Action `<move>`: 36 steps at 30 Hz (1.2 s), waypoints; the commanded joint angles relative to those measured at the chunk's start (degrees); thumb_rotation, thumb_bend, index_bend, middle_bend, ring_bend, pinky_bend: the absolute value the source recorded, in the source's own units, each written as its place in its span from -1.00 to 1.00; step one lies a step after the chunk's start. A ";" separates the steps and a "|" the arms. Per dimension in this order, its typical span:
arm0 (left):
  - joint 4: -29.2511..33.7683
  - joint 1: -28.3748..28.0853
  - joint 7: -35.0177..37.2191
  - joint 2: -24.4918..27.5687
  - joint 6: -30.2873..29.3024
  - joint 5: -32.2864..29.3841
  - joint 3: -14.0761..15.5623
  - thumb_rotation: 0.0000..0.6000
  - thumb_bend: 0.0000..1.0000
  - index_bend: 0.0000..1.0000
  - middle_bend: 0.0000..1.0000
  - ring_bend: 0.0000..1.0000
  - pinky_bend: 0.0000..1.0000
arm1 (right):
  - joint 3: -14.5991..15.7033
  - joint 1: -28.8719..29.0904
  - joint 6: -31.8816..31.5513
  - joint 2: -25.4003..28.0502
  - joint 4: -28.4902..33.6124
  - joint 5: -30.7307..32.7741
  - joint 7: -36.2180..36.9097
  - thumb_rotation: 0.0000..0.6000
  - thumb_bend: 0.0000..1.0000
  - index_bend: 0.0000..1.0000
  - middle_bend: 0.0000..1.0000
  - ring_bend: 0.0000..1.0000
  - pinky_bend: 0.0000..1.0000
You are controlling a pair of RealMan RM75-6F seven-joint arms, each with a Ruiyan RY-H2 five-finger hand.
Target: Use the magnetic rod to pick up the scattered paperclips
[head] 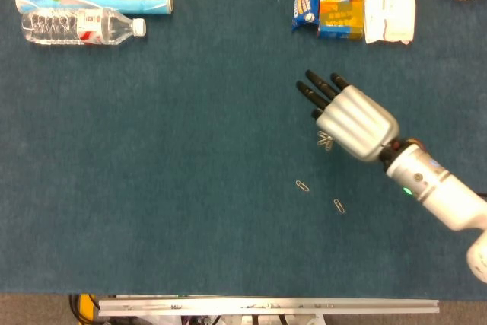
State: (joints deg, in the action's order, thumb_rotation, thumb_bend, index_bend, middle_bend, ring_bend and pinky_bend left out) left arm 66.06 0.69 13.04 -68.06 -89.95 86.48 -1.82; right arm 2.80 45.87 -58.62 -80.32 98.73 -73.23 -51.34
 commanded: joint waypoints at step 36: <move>-0.22 0.26 -0.08 -0.15 0.54 -1.35 -0.52 1.00 -0.98 -0.05 -0.09 -0.46 -0.09 | 7.82 -8.09 0.20 3.34 3.36 -18.92 2.50 1.00 -0.37 0.17 -0.73 -1.00 -0.50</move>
State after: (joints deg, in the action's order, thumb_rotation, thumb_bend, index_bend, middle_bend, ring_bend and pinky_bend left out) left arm 65.85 0.96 12.97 -68.21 -89.42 85.14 -2.34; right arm 10.43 37.97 -58.55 -77.08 102.03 -91.88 -48.95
